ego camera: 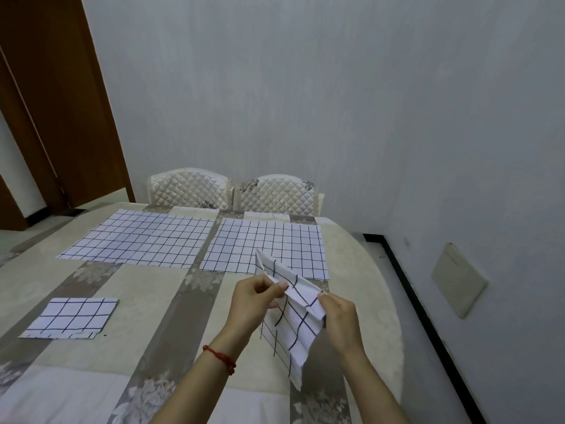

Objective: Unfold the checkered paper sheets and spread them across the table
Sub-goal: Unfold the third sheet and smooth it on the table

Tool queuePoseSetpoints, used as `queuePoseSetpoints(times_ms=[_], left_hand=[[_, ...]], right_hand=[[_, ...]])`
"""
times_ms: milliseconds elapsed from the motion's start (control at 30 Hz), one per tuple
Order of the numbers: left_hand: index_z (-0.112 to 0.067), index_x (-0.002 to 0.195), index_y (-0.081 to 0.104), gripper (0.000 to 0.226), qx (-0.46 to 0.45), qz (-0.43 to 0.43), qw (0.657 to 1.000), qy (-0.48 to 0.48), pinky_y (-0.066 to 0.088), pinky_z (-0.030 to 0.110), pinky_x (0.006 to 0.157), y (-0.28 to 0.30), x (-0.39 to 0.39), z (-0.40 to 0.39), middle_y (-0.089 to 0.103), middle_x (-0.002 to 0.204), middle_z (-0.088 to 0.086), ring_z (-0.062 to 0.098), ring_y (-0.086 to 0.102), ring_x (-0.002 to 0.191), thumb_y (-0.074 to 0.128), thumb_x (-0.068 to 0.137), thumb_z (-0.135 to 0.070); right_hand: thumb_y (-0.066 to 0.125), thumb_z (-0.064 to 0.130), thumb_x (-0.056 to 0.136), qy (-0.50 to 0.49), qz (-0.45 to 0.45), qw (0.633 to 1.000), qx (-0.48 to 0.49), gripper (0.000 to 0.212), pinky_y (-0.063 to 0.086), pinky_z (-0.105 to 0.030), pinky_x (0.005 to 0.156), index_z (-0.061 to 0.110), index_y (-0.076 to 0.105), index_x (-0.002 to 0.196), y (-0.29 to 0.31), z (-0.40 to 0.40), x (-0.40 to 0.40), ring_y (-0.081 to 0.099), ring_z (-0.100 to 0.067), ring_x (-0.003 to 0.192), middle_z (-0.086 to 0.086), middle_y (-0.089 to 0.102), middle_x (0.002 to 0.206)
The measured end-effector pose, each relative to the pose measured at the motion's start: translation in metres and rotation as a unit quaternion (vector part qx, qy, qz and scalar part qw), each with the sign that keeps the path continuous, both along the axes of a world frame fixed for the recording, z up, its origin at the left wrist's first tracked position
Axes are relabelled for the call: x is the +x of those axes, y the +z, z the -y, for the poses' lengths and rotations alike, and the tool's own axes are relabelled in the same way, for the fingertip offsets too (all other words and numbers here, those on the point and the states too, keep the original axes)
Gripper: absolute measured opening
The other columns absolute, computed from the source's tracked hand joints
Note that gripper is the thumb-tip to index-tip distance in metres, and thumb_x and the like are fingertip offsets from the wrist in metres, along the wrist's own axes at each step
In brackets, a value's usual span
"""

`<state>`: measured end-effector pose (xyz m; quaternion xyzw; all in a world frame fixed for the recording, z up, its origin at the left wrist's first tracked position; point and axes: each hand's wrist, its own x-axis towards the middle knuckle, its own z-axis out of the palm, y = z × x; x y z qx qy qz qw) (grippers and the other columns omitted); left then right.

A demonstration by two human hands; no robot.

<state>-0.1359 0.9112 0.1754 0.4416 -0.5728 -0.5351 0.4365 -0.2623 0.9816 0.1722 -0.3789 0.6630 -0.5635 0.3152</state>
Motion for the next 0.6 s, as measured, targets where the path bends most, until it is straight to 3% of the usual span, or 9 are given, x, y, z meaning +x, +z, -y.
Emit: queuePoseSetpoints(times_ms=[133,233,367,500,600], left_hand=[[-0.012,0.060,0.058,0.023,0.004,0.020,1.000,0.020,0.043,0.012,0.047,-0.003,0.015,0.012,0.059,0.058,-0.003,0.006,0.053,0.055,0.063,0.082,-0.013],[-0.013,0.058,0.060,0.021,-0.011,0.052,0.997,0.061,0.039,0.017,0.050,-0.008,0.028,0.023,0.056,0.048,-0.009,0.006,0.047,0.050,0.065,0.079,-0.011],[-0.013,0.076,0.063,0.004,-0.057,0.164,0.983,0.067,0.044,0.026,0.069,-0.012,0.038,0.032,0.064,0.076,0.000,0.016,0.060,0.078,0.065,0.079,-0.012],[-0.018,0.123,0.052,0.049,-0.169,0.245,0.955,0.002,0.035,0.023,0.096,-0.001,0.023,0.025,0.049,0.114,-0.013,0.003,0.043,0.110,0.070,0.077,-0.024],[-0.024,0.126,0.051,0.056,-0.252,0.240,0.933,-0.088,0.030,0.018,0.101,0.018,-0.005,0.015,0.046,0.121,-0.020,-0.004,0.038,0.114,0.073,0.074,-0.028]], right_hand=[[0.053,0.014,0.088,-0.052,-0.067,0.996,-0.022,0.038,0.020,-0.026,0.055,0.011,0.035,0.055,0.001,0.002,-0.020,0.027,-0.017,0.058,-0.009,0.030,0.058],[0.059,0.018,0.086,-0.080,-0.112,0.989,-0.051,0.036,0.024,-0.025,0.051,-0.008,0.048,0.062,0.005,0.004,-0.040,0.033,-0.016,0.057,-0.010,0.039,0.057],[0.063,0.016,0.084,-0.063,-0.147,0.983,-0.091,0.021,0.036,-0.012,0.049,0.011,0.062,0.063,0.017,0.009,-0.050,0.048,-0.007,0.055,-0.003,0.058,0.058],[0.066,0.017,0.081,0.035,-0.231,0.967,-0.098,0.014,0.039,-0.010,0.056,0.016,0.067,0.067,0.030,0.013,-0.048,0.053,-0.002,0.059,0.011,0.064,0.061],[0.067,0.014,0.080,0.104,-0.285,0.947,-0.102,0.006,0.040,-0.005,0.062,0.015,0.072,0.076,0.040,0.015,-0.041,0.058,0.003,0.069,0.021,0.064,0.061]])
